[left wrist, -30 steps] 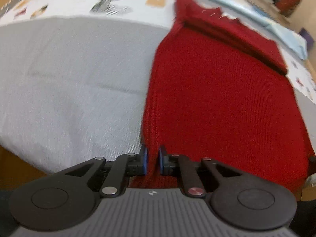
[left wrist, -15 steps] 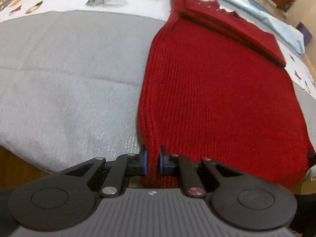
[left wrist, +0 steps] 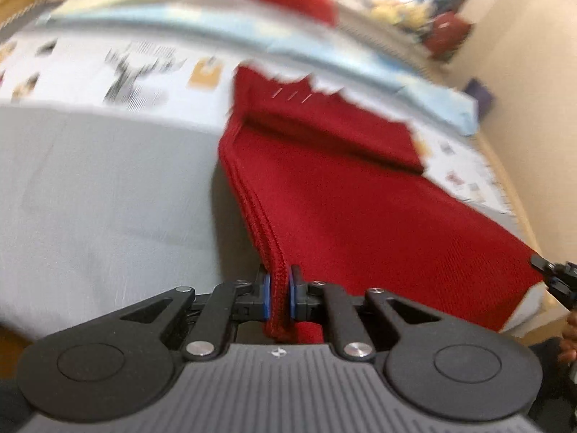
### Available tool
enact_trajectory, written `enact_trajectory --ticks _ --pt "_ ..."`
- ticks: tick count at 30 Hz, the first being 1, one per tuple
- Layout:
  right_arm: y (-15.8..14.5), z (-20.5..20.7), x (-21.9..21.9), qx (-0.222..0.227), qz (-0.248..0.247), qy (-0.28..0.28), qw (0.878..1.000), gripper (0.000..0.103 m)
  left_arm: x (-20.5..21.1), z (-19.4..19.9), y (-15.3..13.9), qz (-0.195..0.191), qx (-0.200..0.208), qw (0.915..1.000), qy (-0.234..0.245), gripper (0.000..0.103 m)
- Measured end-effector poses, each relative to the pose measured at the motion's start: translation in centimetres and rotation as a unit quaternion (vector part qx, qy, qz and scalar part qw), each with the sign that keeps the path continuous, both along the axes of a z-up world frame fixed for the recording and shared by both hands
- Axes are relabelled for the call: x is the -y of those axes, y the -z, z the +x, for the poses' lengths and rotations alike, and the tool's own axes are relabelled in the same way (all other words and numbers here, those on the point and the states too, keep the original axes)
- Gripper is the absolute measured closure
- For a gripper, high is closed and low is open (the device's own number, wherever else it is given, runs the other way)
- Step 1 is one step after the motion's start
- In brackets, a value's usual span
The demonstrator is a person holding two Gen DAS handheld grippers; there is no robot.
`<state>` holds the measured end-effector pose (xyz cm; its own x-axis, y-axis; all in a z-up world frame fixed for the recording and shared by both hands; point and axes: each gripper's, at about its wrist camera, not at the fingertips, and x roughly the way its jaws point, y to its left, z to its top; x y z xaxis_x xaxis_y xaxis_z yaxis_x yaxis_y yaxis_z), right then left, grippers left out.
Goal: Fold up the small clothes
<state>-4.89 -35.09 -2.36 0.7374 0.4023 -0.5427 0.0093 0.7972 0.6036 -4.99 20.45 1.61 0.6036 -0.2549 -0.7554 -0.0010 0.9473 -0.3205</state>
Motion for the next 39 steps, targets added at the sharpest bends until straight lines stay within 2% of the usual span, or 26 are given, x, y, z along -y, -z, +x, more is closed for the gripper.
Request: enact_trajectory --ticks 5,7,11,13,17,22,25,26,27,28,30,31,32,34,36,39 --pt "-5.1 -2.1 1.2 0.049 0.01 -0.006 0.999 0.095 0.1 -3.4 -5.9 0.002 0.057 0.997 0.053 0.094" --pt "-7.3 -4.1 1.5 0.067 0.007 -0.005 0.998 0.095 -0.3 -5.4 -7.6 -0.012 0.067 0.9956 0.064 0.094" --pt "-10.1 -8.1 3.0 0.087 0.028 0.008 0.996 0.095 -2.5 -8.3 -9.0 -0.063 0.08 0.9935 0.05 0.094" --pt "-10.2 -8.2 4.0 0.079 0.042 0.016 0.996 0.095 -3.9 -7.4 -8.6 -0.084 0.072 0.9933 0.034 0.094" --pt "-7.9 -3.3 4.7 0.033 0.032 0.031 0.998 0.095 -5.1 -0.5 -6.3 -0.065 0.044 0.9967 0.022 0.094" --pt "-3.6 7.6 3.8 -0.02 -0.037 0.023 0.999 0.094 -6.3 12.0 -1.0 -0.101 -0.017 0.9945 -0.023 0.093" --pt "-1.3 12.3 4.0 -0.038 -0.066 0.065 0.995 0.086 -6.8 17.1 2.3 -0.105 -0.054 0.992 -0.043 0.089" --pt "-0.7 13.3 4.2 -0.043 -0.08 0.089 0.992 0.081 -6.9 17.8 3.1 -0.097 -0.058 0.9919 -0.058 0.082" --pt "0.0 14.1 4.5 -0.053 -0.087 0.107 0.989 0.068 -7.1 18.2 3.7 -0.09 -0.054 0.9923 -0.066 0.073" --pt "0.6 14.5 4.6 -0.051 -0.088 0.11 0.989 0.064 -7.4 18.2 4.4 -0.083 -0.045 0.993 -0.07 0.07" --pt "2.2 14.6 4.8 -0.046 -0.087 0.104 0.99 0.064 -8.2 18.2 6.2 -0.097 -0.062 0.9898 -0.084 0.068" --pt "3.1 14.6 4.8 -0.059 -0.085 0.098 0.99 0.063 -8.5 18.2 7.0 -0.106 -0.079 0.9871 -0.09 0.068" --pt "4.0 15.0 4.7 -0.09 -0.079 0.087 0.989 0.063 -8.6 18.2 7.3 -0.108 -0.078 0.9869 -0.091 0.068" --pt "5.0 15.3 4.1 -0.092 -0.059 0.057 0.992 0.063 -8.3 18.3 8.1 -0.087 -0.083 0.9891 -0.085 0.061" --pt "5.9 15.8 3.0 -0.1 -0.087 0.033 0.991 0.061 -8.0 19.0 9.2 -0.069 -0.098 0.9902 -0.072 0.059" --pt "8.2 17.0 2.0 -0.153 -0.103 0.021 0.983 0.059 -7.7 19.6 10.6 -0.064 -0.113 0.9892 -0.068 0.059"
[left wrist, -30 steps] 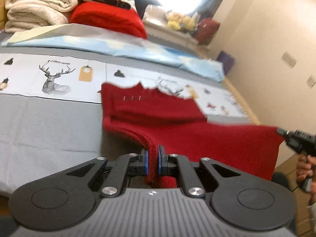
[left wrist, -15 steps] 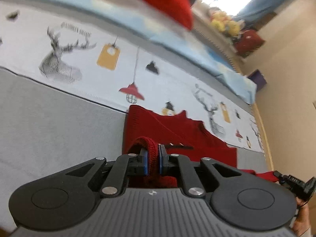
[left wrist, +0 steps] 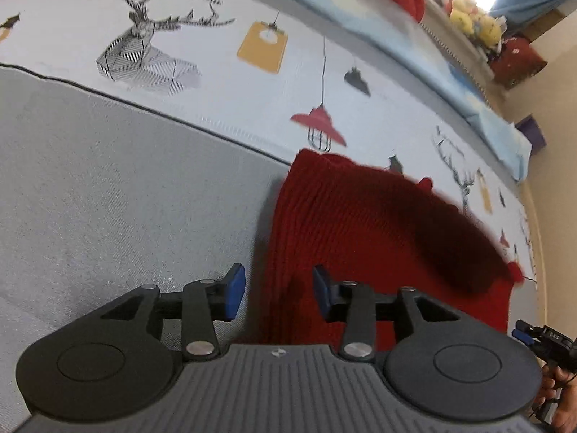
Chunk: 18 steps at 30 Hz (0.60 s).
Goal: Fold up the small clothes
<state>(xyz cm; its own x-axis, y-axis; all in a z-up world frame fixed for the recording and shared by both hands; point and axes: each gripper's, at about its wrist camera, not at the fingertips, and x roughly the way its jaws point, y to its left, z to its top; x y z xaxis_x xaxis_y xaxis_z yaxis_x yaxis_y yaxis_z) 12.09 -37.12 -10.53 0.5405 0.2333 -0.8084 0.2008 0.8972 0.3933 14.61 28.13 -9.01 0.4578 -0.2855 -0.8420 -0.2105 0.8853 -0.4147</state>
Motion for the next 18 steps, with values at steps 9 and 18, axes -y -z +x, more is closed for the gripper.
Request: enact_trajectory --ticks 9,18 --pt "1.5 2.1 -2.0 -0.026 0.009 0.008 1.0 0.081 1.2 1.8 1.7 -0.021 -0.009 0.9997 -0.005 0.058" --pt "-2.4 1.4 -1.6 0.092 -0.021 0.027 0.995 0.093 2.5 0.6 -3.0 0.062 0.126 0.99 0.0 0.093"
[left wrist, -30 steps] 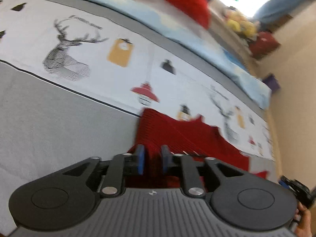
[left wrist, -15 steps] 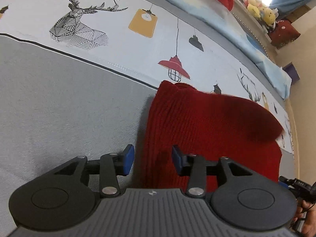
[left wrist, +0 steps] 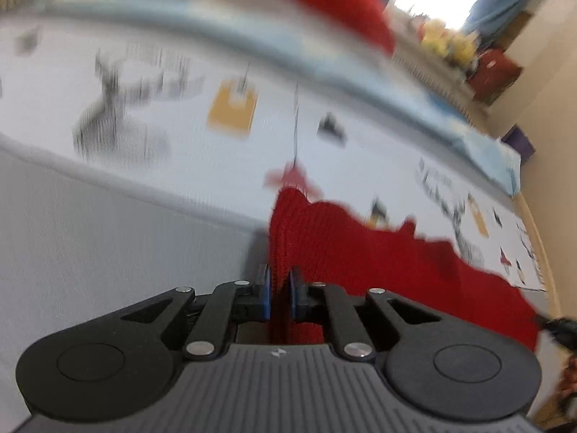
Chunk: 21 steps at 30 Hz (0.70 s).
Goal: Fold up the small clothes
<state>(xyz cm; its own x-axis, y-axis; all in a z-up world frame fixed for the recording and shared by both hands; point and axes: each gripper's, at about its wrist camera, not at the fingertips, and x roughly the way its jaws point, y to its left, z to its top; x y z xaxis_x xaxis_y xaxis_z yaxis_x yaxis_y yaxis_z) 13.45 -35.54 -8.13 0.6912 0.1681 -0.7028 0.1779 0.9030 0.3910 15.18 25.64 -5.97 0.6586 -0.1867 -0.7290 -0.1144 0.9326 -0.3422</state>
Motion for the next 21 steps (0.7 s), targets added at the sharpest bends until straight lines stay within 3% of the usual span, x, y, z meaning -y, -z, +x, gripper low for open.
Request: enact_trajectory --ticks 3,5,7,9,10,11,12,14,16,18,21 --pt "-2.5 -1.0 -0.9 0.093 -0.05 -0.008 0.994 0.093 1.9 -0.9 -2.2 0.062 0.075 0.9952 0.009 0.093" --pt "-3.0 -1.1 -1.5 0.114 -0.077 -0.006 0.99 0.093 2.4 -0.8 -2.4 0.078 0.073 0.9943 0.006 0.092" --pt "-1.8 -0.3 -1.4 0.068 -0.071 -0.005 0.995 0.088 2.0 -0.2 -1.6 0.058 0.028 0.9979 0.002 0.089" --pt "0.7 0.9 -1.1 -0.033 -0.044 -0.011 0.998 0.081 1.4 -0.3 -1.1 0.04 -0.004 0.9992 -0.009 0.084" --pt "1.7 1.0 -1.1 -0.077 -0.041 -0.016 0.996 0.08 1.2 -0.5 -1.2 0.032 -0.009 0.9994 -0.009 0.076" --pt "2.6 0.9 -0.9 -0.108 -0.039 -0.018 0.993 0.08 1.0 -0.8 -1.2 0.027 -0.02 0.9994 -0.009 0.057" --pt "3.1 0.5 -0.8 -0.122 -0.034 -0.021 0.992 0.077 0.7 -1.2 -1.0 0.018 -0.037 0.9991 -0.008 0.049" --pt "3.2 -0.2 -0.6 -0.127 -0.026 -0.032 0.991 0.068 -0.4 -1.9 0.1 -0.025 -0.086 0.996 0.004 0.049" --pt "3.1 -1.4 -0.2 -0.128 -0.023 -0.051 0.99 0.05 -0.9 -2.8 1.6 -0.061 -0.139 0.9881 0.023 0.049" --pt "3.7 -2.7 0.0 -0.149 -0.015 -0.074 0.986 0.05 -0.6 -3.8 2.4 -0.049 -0.173 0.9823 0.054 0.049" --pt "4.7 -4.4 0.0 -0.182 -0.004 -0.099 0.978 0.05 0.5 -4.7 2.9 -0.023 -0.186 0.9775 0.097 0.049"
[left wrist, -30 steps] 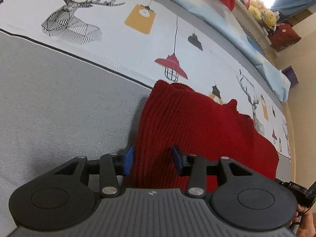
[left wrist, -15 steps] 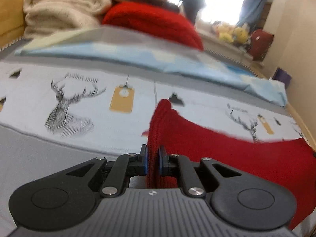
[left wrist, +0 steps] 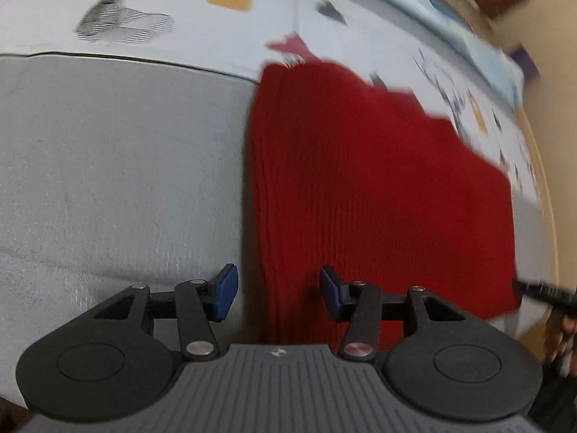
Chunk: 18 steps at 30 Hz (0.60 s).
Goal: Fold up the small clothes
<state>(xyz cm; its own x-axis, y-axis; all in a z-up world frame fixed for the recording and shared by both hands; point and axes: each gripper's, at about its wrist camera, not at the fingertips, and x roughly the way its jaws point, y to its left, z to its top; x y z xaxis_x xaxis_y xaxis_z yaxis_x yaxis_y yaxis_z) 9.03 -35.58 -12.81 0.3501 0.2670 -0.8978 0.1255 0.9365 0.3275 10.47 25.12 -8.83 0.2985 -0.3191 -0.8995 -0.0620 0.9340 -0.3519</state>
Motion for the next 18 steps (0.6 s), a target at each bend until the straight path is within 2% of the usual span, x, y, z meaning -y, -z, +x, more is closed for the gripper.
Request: enact_trajectory --ticks 3,4,5,6,7,9,12,14,15,18 --pt "0.2 -1.4 -0.4 -0.01 0.0 -0.029 1.0 0.051 1.6 -0.7 0.0 0.002 -0.002 0.9988 0.05 0.049" --pt "0.1 -1.8 -0.7 -0.008 -0.004 -0.041 0.999 0.055 2.1 -1.0 0.0 0.01 -0.002 0.9979 0.064 0.049" --pt "-0.1 -1.9 -1.0 -0.002 -0.009 -0.05 0.999 0.065 2.6 -1.2 -0.1 0.024 0.002 0.9969 0.075 0.054" --pt "-0.4 -1.9 -1.3 0.008 -0.006 -0.058 0.998 0.09 3.0 -1.3 -0.1 0.042 0.006 0.996 0.078 0.076" --pt "-0.9 -1.8 -1.4 0.021 -0.003 -0.06 0.998 0.091 3.2 -1.2 -0.2 0.057 0.01 0.9954 0.076 0.09" --pt "-2.5 -1.6 -0.8 0.068 -0.004 -0.031 0.997 0.092 2.7 -1.2 -1.2 0.052 0.035 0.9964 0.057 0.09" --pt "-4.7 -1.7 1.4 0.134 0.029 0.04 0.99 0.092 2.1 -1.7 -3.4 0.032 0.093 0.9947 0.031 0.09" --pt "-5.3 -1.7 1.3 0.153 0.014 0.039 0.987 0.092 2.1 -2.0 -3.4 0.037 0.085 0.9952 0.029 0.09" --pt "-4.7 -1.5 1.1 0.132 0.004 0.032 0.991 0.092 2.2 -2.1 -2.8 0.042 0.067 0.9962 0.037 0.089" --pt "-0.9 -1.2 0.9 0.01 -0.028 0.018 0.999 0.091 3.3 -2.6 -0.7 0.07 0.01 0.9943 0.079 0.087"
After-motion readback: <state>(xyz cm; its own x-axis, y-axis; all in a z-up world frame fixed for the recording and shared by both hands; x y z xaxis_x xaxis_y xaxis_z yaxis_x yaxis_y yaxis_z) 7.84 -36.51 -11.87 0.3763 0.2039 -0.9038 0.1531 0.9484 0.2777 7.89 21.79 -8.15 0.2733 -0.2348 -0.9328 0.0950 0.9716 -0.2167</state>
